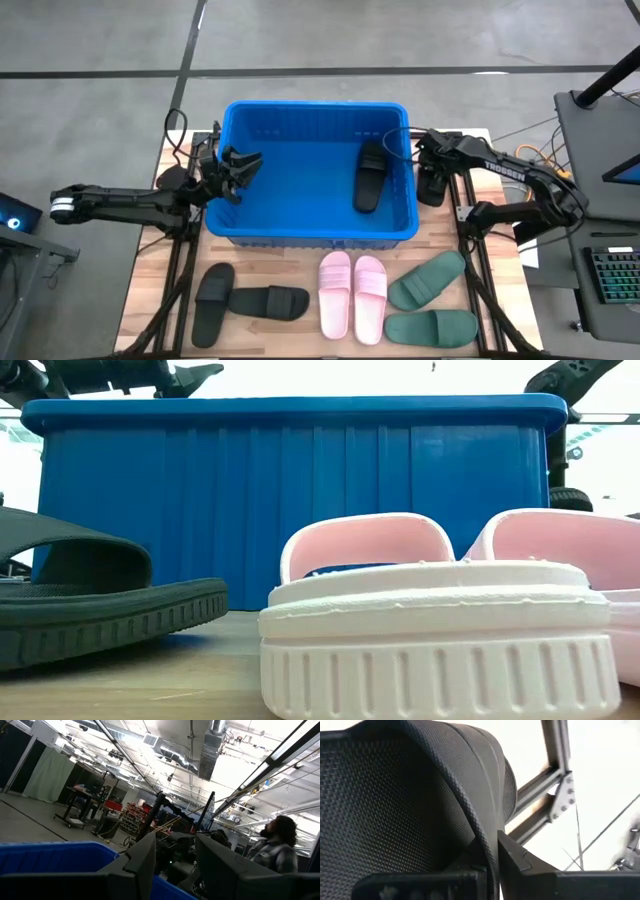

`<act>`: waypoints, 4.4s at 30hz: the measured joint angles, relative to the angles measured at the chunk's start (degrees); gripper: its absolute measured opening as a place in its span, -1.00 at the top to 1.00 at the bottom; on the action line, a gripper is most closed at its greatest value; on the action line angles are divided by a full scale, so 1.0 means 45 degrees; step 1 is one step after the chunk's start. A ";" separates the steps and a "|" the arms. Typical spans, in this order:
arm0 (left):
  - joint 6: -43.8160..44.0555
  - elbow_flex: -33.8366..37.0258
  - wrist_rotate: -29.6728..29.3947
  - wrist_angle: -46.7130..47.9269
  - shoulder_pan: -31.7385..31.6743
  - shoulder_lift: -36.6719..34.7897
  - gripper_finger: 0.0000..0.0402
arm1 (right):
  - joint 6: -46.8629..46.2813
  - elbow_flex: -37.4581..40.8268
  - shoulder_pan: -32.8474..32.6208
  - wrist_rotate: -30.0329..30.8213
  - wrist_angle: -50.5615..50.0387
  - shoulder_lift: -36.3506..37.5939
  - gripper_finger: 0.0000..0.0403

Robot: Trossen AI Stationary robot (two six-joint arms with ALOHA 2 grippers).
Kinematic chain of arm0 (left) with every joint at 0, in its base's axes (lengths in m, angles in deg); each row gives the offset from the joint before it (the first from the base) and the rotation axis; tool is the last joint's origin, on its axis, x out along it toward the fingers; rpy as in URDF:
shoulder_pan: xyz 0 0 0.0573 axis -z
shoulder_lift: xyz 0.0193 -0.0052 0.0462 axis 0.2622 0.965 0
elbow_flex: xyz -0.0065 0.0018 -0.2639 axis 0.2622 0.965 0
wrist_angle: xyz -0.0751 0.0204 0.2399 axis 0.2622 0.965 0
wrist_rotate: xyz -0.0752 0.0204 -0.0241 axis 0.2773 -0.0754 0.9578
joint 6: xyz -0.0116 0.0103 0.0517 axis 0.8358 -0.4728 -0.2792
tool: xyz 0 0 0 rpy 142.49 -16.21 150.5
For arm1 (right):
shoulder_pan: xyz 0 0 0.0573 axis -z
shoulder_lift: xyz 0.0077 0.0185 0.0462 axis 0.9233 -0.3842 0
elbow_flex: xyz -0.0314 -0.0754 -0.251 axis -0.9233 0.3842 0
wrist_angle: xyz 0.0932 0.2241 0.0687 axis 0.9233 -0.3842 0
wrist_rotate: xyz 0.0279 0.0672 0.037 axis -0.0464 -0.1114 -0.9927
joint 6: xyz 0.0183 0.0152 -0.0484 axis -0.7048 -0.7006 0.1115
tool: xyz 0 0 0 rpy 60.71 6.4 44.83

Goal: Pick and place slides into bin
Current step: Put the top black slide into the blue bin

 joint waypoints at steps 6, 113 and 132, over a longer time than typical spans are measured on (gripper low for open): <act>0.0000 0.0000 0.0000 0.0000 -0.0001 0.0000 0.38 | 0.0629 -0.0081 -0.0002 0.0249 -0.0248 0.0761 0.94; 0.0005 0.0087 0.0044 -0.0005 -0.0005 -0.0001 0.38 | -1.0892 -0.0202 -0.3853 -0.7933 1.7185 0.4618 0.94; 0.0335 0.0117 0.0049 -0.0013 -0.0003 -0.0102 0.38 | -0.5633 -0.9005 -0.6210 -0.1995 0.4873 -0.1892 0.94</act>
